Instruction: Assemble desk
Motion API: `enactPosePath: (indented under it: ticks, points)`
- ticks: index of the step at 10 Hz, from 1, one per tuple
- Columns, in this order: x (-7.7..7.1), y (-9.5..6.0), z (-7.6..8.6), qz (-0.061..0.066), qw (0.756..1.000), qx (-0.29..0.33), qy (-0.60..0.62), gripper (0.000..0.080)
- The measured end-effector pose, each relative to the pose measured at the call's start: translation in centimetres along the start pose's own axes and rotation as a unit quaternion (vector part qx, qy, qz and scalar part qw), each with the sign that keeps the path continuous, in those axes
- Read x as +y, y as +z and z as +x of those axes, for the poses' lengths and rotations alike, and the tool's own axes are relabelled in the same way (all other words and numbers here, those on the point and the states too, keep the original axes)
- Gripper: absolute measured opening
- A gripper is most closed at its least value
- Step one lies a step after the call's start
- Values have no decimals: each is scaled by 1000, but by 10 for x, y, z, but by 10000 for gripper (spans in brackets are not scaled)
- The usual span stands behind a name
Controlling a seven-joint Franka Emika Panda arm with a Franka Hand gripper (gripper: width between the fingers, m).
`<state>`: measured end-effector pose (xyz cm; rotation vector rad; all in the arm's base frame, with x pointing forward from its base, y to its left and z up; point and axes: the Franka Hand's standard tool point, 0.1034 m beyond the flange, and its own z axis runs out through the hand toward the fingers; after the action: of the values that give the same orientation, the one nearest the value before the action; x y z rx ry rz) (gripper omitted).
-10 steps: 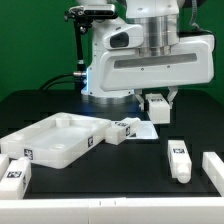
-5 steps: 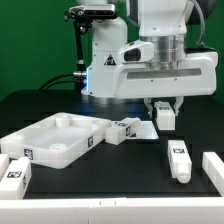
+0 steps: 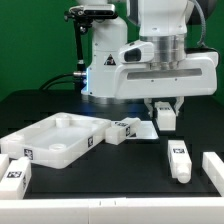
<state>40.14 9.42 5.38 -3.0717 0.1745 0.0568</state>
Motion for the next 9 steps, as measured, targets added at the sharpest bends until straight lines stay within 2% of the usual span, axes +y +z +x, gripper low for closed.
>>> enactPosePath:
  ticks: [1, 2, 4, 6, 9]
  points:
    - [0, 14, -20, -4, 1000, -7, -7, 281]
    - [4, 29, -28, -7, 1000, -11, -2, 281]
    - [7, 45, -37, -9, 1000, -9, -3, 282]
    - [1, 49, -42, -11, 1000, -12, -8, 282]
    - [1, 48, -42, -11, 1000, -13, -14, 282]
